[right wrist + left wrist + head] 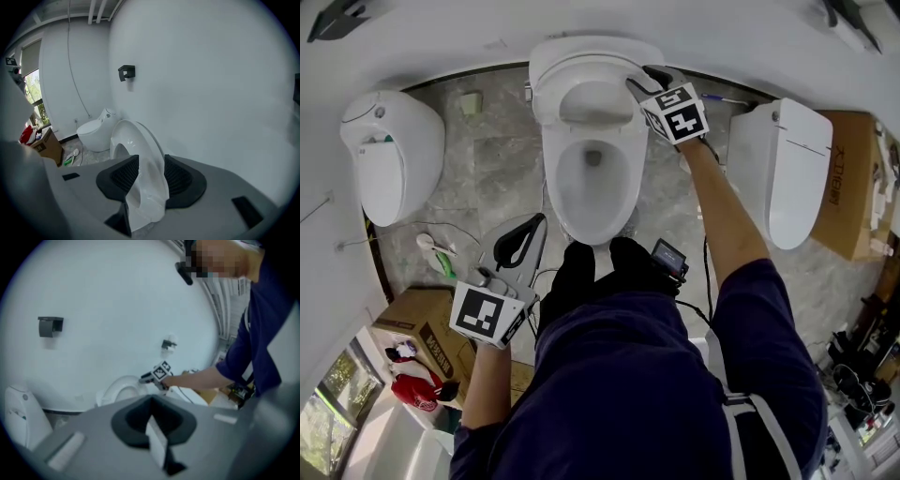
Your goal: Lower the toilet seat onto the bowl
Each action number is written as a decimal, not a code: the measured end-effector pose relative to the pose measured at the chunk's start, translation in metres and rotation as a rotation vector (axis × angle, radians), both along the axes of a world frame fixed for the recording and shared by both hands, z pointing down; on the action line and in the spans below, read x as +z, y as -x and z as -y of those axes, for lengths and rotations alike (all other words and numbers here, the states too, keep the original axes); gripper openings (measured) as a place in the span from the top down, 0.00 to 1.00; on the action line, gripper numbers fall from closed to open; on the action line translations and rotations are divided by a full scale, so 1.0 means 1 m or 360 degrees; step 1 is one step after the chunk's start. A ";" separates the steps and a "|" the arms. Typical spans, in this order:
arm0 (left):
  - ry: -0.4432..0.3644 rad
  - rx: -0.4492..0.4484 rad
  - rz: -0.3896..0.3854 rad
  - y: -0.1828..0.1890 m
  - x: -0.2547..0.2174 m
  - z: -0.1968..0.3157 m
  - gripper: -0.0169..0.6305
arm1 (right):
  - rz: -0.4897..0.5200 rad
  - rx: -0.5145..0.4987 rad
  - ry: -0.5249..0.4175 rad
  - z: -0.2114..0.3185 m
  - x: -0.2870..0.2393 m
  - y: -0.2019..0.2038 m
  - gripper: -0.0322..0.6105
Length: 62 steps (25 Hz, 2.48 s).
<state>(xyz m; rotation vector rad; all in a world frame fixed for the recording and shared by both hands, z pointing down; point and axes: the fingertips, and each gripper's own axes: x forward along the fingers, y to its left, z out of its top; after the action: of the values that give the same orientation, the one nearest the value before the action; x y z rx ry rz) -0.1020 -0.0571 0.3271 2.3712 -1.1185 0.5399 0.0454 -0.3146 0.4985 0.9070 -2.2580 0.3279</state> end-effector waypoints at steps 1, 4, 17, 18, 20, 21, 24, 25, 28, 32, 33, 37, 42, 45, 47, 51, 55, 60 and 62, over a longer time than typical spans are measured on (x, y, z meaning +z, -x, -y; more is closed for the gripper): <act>0.0006 -0.0001 0.0005 0.000 0.001 -0.001 0.97 | -0.0007 0.0001 0.0004 0.001 0.004 -0.001 0.73; 0.0027 -0.0012 0.0008 0.001 0.002 -0.003 0.97 | -0.0033 -0.0007 0.0002 0.003 0.010 -0.001 0.73; 0.0056 0.0000 -0.0017 0.000 0.007 -0.011 0.97 | -0.0076 0.0015 -0.0036 0.016 0.017 -0.003 0.77; 0.0055 0.0000 -0.0021 0.000 0.007 -0.011 0.97 | -0.0078 0.0016 -0.0038 0.016 0.017 -0.003 0.78; 0.0068 -0.0006 -0.0014 0.002 0.008 -0.011 0.97 | -0.0084 0.0014 -0.0040 0.015 0.017 -0.003 0.78; 0.0071 -0.0005 -0.0013 0.002 0.008 -0.011 0.97 | -0.0087 0.0011 -0.0041 0.015 0.016 -0.003 0.79; 0.0050 0.0012 -0.0033 -0.001 0.007 -0.012 0.97 | -0.0094 0.0000 -0.0037 0.009 0.015 -0.004 0.79; 0.0046 0.0017 -0.0038 -0.002 0.006 -0.013 0.97 | -0.0092 0.0000 -0.0035 0.007 0.015 -0.004 0.79; 0.0036 0.0027 -0.0046 -0.002 0.005 -0.015 0.97 | -0.0085 0.0010 -0.0033 0.000 0.013 -0.004 0.79; 0.0018 0.0037 -0.0055 -0.001 0.002 -0.020 0.97 | -0.0073 0.0010 -0.0033 -0.014 0.010 -0.003 0.79; 0.0010 0.0041 -0.0060 -0.001 0.001 -0.021 0.97 | -0.0070 0.0010 -0.0032 -0.017 0.009 -0.003 0.79; -0.0004 0.0055 -0.0063 -0.001 -0.001 -0.027 0.97 | -0.0063 0.0020 -0.0034 -0.031 0.007 -0.004 0.79; -0.0009 0.0069 -0.0061 0.000 -0.002 -0.040 0.97 | -0.0058 0.0019 -0.0038 -0.048 0.004 -0.003 0.79; -0.0004 0.0075 -0.0057 0.000 -0.002 -0.047 0.97 | -0.0056 0.0022 -0.0041 -0.058 0.003 -0.004 0.79; -0.0002 0.0083 -0.0058 0.001 0.000 -0.052 0.97 | -0.0059 0.0023 -0.0041 -0.065 0.003 -0.003 0.79; -0.0011 0.0102 -0.0057 0.004 0.000 -0.063 0.97 | -0.0071 0.0026 -0.0039 -0.080 0.002 -0.003 0.78; -0.0021 0.0124 -0.0065 0.006 -0.003 -0.069 0.97 | -0.0073 0.0036 -0.0026 -0.096 0.002 -0.004 0.78; -0.0044 0.0153 -0.0070 0.007 -0.008 -0.071 0.97 | -0.0077 0.0059 -0.0017 -0.109 0.003 -0.005 0.78; -0.0043 0.0162 -0.0062 0.009 -0.007 -0.073 0.97 | -0.0079 0.0067 -0.0017 -0.114 0.004 -0.005 0.77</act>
<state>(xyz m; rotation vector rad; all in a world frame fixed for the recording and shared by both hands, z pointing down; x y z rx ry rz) -0.1109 0.0155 0.3198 2.4615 -0.9987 0.5136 0.0508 -0.2009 0.5025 0.9588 -2.1998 0.3089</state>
